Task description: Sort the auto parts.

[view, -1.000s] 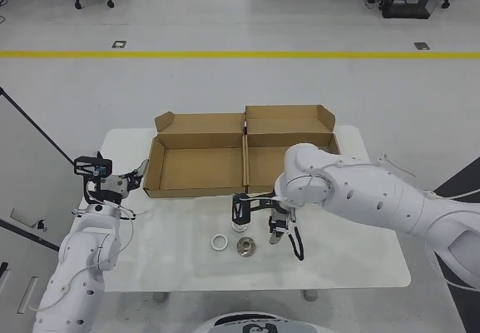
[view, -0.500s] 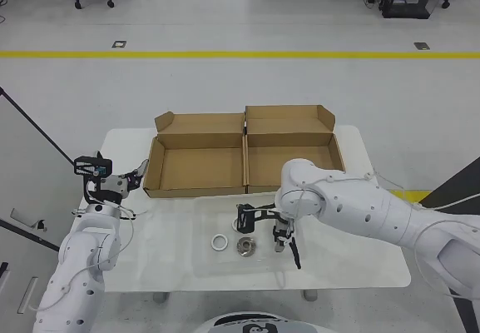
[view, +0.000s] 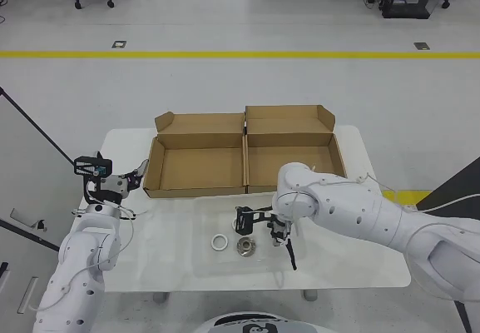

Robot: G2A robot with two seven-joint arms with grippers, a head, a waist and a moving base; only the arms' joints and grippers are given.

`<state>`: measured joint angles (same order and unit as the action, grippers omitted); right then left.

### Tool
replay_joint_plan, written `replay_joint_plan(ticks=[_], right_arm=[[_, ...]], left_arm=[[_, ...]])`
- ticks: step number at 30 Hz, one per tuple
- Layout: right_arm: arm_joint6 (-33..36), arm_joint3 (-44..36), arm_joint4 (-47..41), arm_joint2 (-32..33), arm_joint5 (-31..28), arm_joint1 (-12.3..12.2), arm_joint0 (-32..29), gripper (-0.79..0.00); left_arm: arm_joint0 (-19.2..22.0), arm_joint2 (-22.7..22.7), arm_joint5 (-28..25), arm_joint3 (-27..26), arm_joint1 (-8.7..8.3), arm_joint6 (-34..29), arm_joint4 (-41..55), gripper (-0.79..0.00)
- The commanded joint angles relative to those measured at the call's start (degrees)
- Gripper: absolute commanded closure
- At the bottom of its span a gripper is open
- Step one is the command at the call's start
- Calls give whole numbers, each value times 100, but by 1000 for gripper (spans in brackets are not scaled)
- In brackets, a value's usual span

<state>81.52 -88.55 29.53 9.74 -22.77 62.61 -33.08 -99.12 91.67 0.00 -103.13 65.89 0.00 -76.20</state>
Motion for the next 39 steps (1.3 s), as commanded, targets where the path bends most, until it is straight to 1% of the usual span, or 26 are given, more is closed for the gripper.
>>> replay_joint_plan(ticks=[1, 12, 32, 33, 34, 35, 39], right_arm=[[8, 25, 18, 0, 7, 19, -4, -354], [-18, 210, 92, 0, -18, 107, -25, -277], [-121, 553, 164, 0, -121, 256, -38, -182], [-125, 567, 174, 0, -125, 263, -45, -148], [-127, 580, 178, 0, -127, 269, -50, -95], [-124, 597, 172, 0, -124, 276, -52, 0], [-113, 635, 145, 0, -113, 299, -44, 0]], left_arm=[[0, 0, 0, 0, 0, 0, 0, -785], [0, 0, 0, 0, 0, 0, 0, -785], [0, 0, 0, 0, 0, 0, 0, -785], [0, 0, 0, 0, 0, 0, 0, -785], [0, 0, 0, 0, 0, 0, 0, -785], [0, 0, 0, 0, 0, 0, 0, -785], [0, 0, 0, 0, 0, 0, 0, -785]])
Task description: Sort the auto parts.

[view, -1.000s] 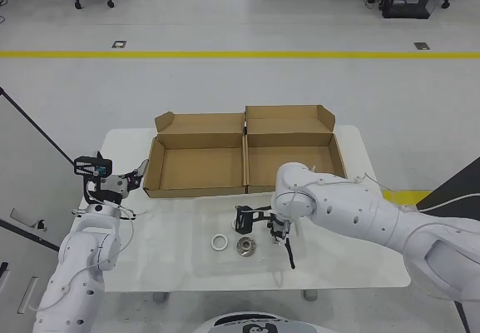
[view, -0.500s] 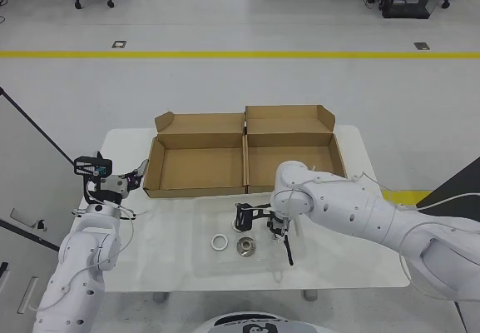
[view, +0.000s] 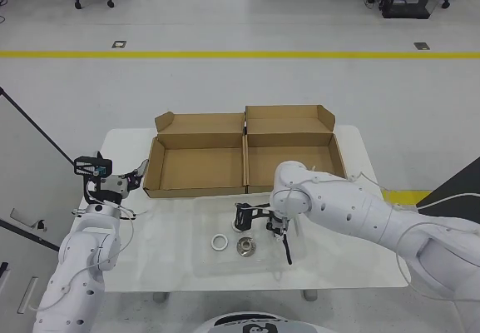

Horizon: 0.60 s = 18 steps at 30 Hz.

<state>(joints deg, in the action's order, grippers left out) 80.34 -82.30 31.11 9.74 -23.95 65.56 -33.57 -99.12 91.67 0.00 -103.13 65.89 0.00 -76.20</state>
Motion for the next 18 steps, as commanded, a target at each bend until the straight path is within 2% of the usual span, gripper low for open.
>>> replay_joint_plan(ticks=[1, 6, 15, 18], right_arm=[[8, 12, -38, 0, 8, 8, 14, 0], [94, -111, -312, 12, 94, -26, 165, 0], [363, -887, -941, 180, 364, -323, 515, 0], [378, -931, -950, 180, 378, -333, 526, 0]], left_arm=[[0, 0, 0, 0, 0, 0, 0, -785], [0, 0, 0, 0, 0, 0, 0, -785], [0, 0, 0, 0, 0, 0, 0, -785], [0, 0, 0, 0, 0, 0, 0, -785]])
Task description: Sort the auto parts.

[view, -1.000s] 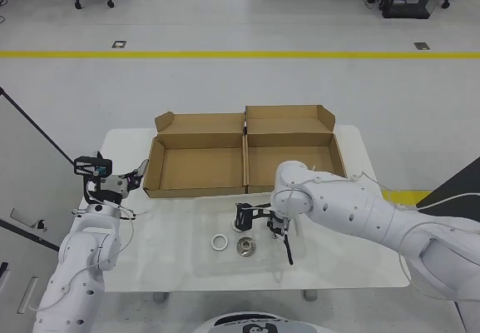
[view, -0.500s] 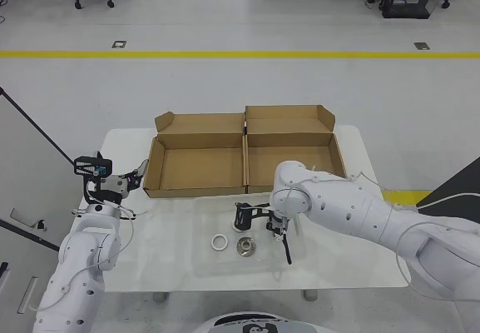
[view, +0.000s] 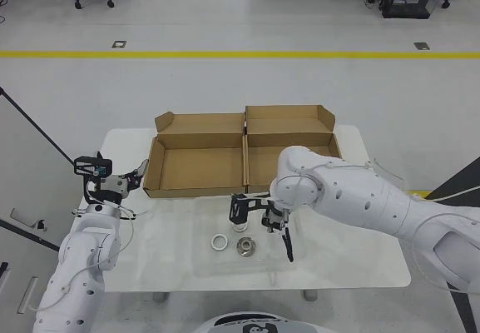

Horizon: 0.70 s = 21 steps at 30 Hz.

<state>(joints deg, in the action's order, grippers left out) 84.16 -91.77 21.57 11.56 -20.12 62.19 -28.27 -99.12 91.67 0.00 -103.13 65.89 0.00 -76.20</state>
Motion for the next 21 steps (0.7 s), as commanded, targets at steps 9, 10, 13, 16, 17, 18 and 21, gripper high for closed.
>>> replay_joint_plan(ticks=[9, 10, 13, 16, 17, 18, 21], right_arm=[[-138, 64, -36, 43, 49, -3, -36, 0], [-293, 148, -161, 143, 66, -27, -61, 0], [-437, 408, -545, 503, 30, -173, -70, 0], [-547, 634, -1124, 918, -195, -387, -206, 0], [-607, 704, -1360, 1065, -318, -463, -284, 0], [-700, 813, -1679, 1230, -463, -540, -383, 0], [-886, 1027, -2473, 1645, -886, -746, -654, 0]], left_arm=[[0, 0, 0, 0, 0, 0, 0, -785], [0, 0, 0, 0, 0, 0, 0, -785], [0, 0, 0, 0, 0, 0, 0, -785], [0, 0, 0, 0, 0, 0, 0, -785], [0, 0, 0, 0, 0, 0, 0, -785], [0, 0, 0, 0, 0, 0, 0, -785], [0, 0, 0, 0, 0, 0, 0, -785]])
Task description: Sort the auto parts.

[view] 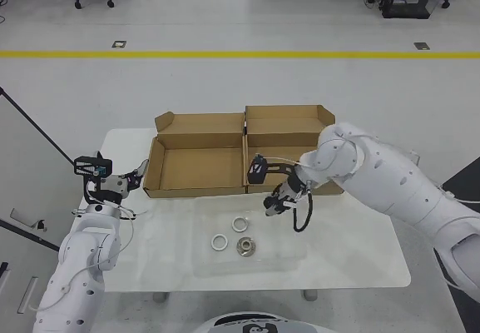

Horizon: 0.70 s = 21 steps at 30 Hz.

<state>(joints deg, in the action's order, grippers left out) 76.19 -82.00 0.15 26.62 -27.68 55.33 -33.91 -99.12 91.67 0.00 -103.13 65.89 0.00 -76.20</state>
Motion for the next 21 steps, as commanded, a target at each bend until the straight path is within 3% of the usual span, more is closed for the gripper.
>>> replay_joint_plan(ticks=[1, 8, 21], right_arm=[[-183, 90, -546, 233, -224, -117, -172, 0], [-792, 65, -2244, 356, -835, -298, -503, 0], [-1786, -456, -4617, -111, -1831, -91, -113, 0]], left_arm=[[0, 0, 0, 0, 0, 0, 0, -785], [0, 0, 0, 0, 0, 0, 0, -785], [0, 0, 0, 0, 0, 0, 0, -785]])
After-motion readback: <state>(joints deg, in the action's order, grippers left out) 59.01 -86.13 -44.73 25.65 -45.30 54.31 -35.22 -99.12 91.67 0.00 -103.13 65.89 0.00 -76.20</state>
